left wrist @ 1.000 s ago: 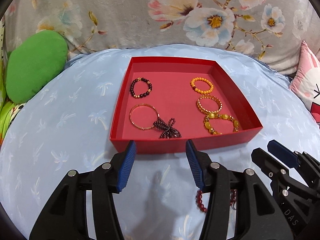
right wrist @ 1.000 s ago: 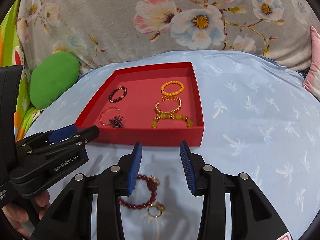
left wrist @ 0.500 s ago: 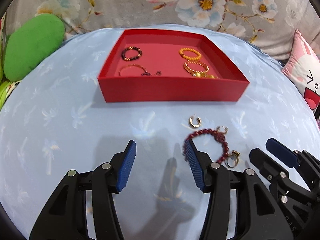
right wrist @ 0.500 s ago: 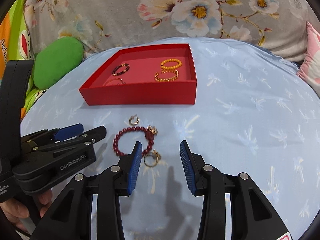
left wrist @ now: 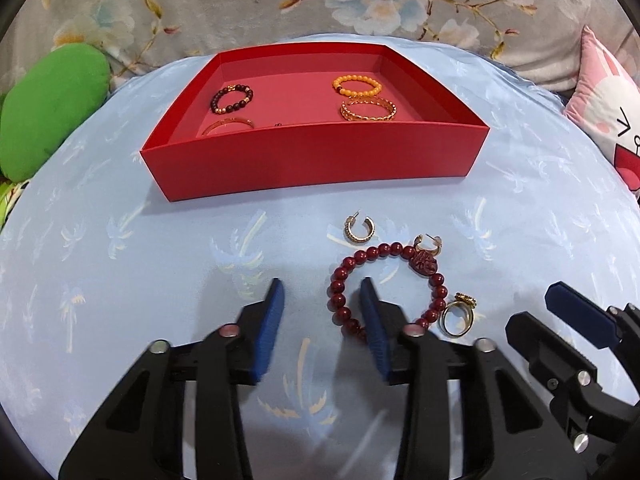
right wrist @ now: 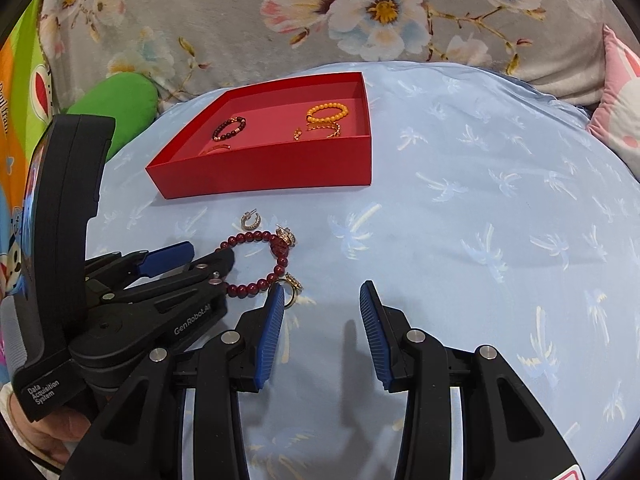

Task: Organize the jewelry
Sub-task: 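Move both tools back toward the red bead bracelet and gold rings, then grasp the red bead bracelet with the left tool while the right tool grasps a gold ring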

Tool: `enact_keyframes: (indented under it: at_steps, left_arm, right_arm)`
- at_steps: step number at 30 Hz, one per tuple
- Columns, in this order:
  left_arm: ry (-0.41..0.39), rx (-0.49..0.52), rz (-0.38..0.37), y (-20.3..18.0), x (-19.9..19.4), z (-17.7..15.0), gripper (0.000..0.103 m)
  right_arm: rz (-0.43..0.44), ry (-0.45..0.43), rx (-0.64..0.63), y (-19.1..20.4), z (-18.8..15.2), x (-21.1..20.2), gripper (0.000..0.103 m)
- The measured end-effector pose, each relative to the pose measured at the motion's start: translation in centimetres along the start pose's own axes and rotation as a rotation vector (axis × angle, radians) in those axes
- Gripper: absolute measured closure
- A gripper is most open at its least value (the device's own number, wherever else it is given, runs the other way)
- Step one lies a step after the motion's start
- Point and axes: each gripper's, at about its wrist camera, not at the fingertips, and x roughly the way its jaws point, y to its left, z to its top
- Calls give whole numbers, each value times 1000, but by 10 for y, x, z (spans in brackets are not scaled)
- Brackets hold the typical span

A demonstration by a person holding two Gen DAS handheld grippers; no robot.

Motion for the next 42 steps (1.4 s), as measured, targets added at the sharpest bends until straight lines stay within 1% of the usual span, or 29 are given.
enact_keyframes:
  at_steps: [2, 3, 6, 10, 18, 25, 27, 30, 32, 35, 37, 42]
  left_arm:
    - [2, 9, -7, 1, -1, 0, 90]
    - [6, 7, -15, 3, -1, -1, 95]
    - [9, -6, -30, 10, -3, -2, 95]
    - [5, -5, -5, 17, -7, -8, 95]
    - [-1, -16, 22, 28, -15, -12, 95]
    - [-10, -41, 19, 41, -20, -8, 95]
    - [-8, -48, 20, 43, -19, -7, 95]
    - [-5, -57, 20, 45, -19, -6, 95]
    - [-3, -62, 19, 47, -18, -5, 95]
    - [-3, -69, 15, 50, -19, -4, 95]
    - [-4, -71, 13, 50, -19, -3, 95]
    - [-8, -75, -6, 53, -21, 2, 95]
  right_arm:
    - [3, 1, 2, 0, 0, 0, 64]
    - [5, 1, 1, 0, 0, 0, 64]
    - [7, 5, -7, 2, 1, 2, 64]
    - [15, 12, -22, 8, 3, 7, 66]
    - [19, 19, -57, 23, 13, 24, 66]
    - [15, 21, -84, 33, 28, 40, 68]
    - [17, 26, -90, 35, 31, 45, 72]
    - [22, 39, -92, 37, 34, 52, 81]
    - [24, 50, -92, 37, 35, 57, 91]
    - [26, 57, -85, 35, 34, 60, 100]
    - [28, 59, -79, 34, 34, 61, 102]
    - [36, 48, -66, 30, 33, 56, 102]
